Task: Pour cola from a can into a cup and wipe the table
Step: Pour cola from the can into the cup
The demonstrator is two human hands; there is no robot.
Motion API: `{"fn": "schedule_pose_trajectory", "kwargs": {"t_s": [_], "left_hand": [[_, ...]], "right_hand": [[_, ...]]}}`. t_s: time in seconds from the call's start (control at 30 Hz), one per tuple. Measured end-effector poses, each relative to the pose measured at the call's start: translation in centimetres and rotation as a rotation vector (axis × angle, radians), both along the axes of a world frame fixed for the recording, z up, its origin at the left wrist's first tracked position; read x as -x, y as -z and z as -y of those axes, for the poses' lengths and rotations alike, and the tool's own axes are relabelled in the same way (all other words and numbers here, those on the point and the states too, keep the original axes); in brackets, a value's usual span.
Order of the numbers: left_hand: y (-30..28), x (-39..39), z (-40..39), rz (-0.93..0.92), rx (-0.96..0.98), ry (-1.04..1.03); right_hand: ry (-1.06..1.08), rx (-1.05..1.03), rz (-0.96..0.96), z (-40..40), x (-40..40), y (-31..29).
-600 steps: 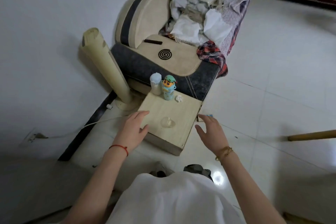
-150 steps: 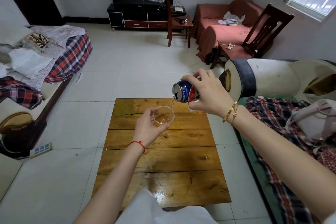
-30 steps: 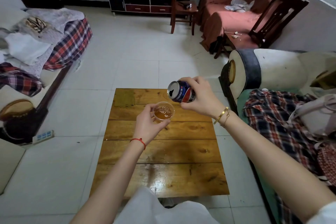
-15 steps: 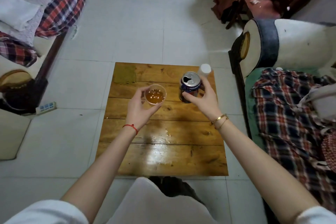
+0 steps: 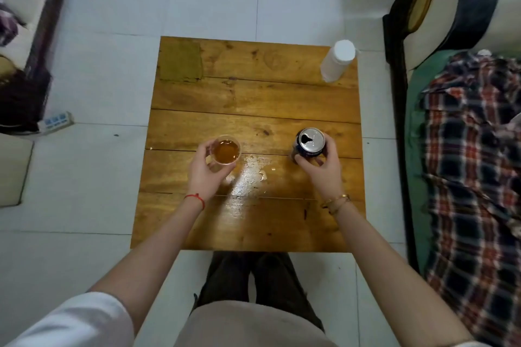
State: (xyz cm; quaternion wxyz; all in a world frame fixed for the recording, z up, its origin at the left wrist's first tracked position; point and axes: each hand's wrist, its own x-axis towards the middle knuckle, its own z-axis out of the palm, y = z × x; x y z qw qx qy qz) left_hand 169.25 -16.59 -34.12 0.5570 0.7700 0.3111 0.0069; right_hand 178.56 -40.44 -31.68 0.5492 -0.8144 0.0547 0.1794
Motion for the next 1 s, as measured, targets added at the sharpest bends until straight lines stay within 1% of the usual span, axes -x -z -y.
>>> {"fn": "schedule_pose_trajectory", "kwargs": {"t_s": [0.07, 0.23, 0.4, 0.67, 1.0], "left_hand": [[2.9, 0.1, 0.0, -0.035, 0.021, -0.008], [8.4, 0.2, 0.4, -0.075, 0.054, -0.013], [12.0, 0.9, 0.9, -0.067, 0.033, -0.035], [14.1, 1.6, 2.2, -0.072, 0.038, -0.059], [14.1, 2.1, 3.1, -0.093, 0.021, -0.081]], "right_hand": [[0.022, 0.007, -0.033, 0.3, 0.1, 2.8], [0.064, 0.022, -0.082, 1.0, 0.5, 7.4], [0.085, 0.017, -0.078, 1.3, 1.2, 10.5], [0.053, 0.008, -0.039, 2.2, 2.3, 13.0], [0.016, -0.016, -0.028, 3.1, 2.8, 13.9]]}}
